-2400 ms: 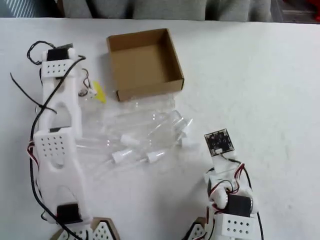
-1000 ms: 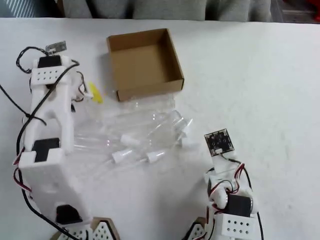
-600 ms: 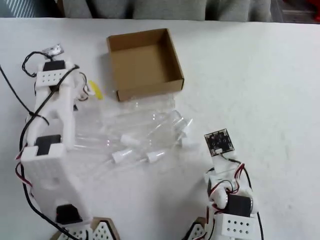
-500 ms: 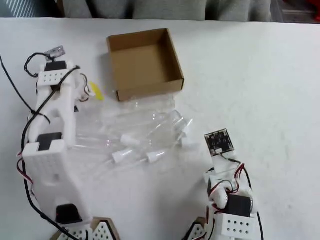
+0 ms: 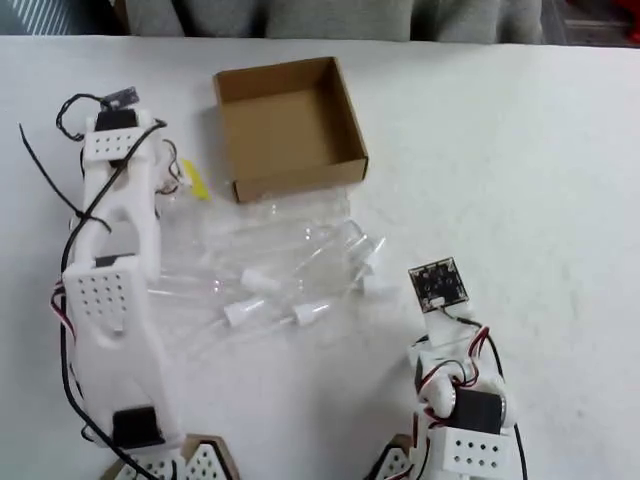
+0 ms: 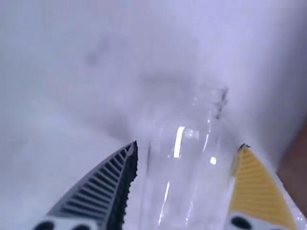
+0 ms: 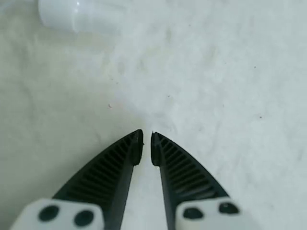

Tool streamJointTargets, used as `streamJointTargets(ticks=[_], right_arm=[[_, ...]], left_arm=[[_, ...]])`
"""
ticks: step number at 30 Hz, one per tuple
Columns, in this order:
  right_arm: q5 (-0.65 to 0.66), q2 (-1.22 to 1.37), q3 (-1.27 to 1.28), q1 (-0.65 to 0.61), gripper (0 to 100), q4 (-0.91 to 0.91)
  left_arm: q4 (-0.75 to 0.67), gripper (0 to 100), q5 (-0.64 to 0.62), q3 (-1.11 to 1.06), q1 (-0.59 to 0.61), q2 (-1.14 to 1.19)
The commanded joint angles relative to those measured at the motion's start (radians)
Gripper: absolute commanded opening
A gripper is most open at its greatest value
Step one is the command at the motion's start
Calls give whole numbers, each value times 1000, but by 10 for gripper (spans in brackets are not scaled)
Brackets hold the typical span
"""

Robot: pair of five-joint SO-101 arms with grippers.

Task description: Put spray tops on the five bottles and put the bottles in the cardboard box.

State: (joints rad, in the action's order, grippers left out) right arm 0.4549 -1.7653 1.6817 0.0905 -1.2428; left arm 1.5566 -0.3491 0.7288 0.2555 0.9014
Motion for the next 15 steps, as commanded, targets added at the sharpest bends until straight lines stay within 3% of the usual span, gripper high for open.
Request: streamJointTargets(ticks=[1,15], right_arm=[[11,-8,9,8,17,-1],[11,-8,9,8,17,-1]], left_arm=[[63,313,9,152,7,33],[181,310,52,480,1,243]])
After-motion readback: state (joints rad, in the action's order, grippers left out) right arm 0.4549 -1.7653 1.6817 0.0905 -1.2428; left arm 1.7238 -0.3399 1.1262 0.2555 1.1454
